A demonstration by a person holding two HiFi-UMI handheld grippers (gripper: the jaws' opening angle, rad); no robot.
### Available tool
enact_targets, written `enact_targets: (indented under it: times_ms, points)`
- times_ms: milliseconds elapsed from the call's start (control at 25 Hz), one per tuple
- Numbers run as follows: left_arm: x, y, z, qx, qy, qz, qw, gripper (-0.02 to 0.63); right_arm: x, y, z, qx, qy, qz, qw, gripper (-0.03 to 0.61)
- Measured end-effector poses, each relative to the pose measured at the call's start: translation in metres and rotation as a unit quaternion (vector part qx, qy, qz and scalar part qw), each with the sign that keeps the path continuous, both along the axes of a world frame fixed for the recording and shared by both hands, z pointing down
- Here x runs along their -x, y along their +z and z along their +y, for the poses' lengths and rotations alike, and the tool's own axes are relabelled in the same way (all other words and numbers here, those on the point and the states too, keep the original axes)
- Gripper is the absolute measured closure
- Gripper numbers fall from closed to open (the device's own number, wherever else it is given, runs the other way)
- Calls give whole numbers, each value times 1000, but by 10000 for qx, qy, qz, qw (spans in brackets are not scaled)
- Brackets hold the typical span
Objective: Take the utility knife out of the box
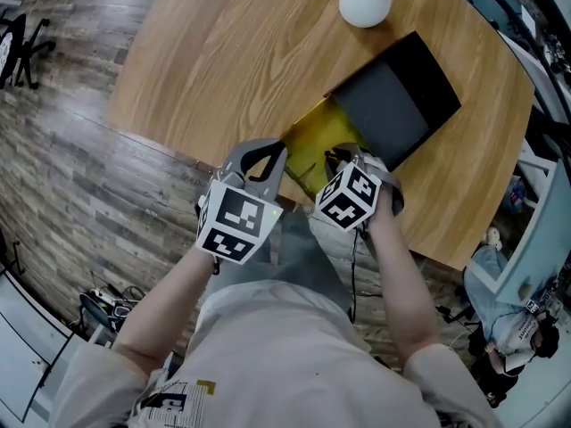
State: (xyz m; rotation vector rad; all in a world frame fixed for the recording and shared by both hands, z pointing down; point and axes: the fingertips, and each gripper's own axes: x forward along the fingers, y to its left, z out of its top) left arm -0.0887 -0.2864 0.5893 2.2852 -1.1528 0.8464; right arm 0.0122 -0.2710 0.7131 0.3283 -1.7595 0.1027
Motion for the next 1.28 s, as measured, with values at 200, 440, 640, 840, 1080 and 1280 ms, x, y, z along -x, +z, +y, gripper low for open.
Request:
enact_targets:
  times_ms: [200,440,640,840,1080,1280]
  points:
    - [-2,5,8,54,38,16,10000,612,0,2,3,164,231,-78,9996,511]
    - [0,8,14,86,34,-10,10000,612,-2,-2,-2,-81,671,-210,9975,512]
    - [0,-11,14,-83,56,-48,9999,612,3,-34,-13,-494,912,-699,9921,512]
    - [1,-36,9,-373,104,-62,9992,612,14,-80,-27,-887,1257,-1441,9775,512]
    - [-5,-82,8,-881,191,-50,9959,612,9,-159,-32,-1476,1498,-2107,9547,512]
    - [-6,-124,8,-1299,124,-35,9914,612,-5,-229,-31,-1824,1876,-2711,9263,512]
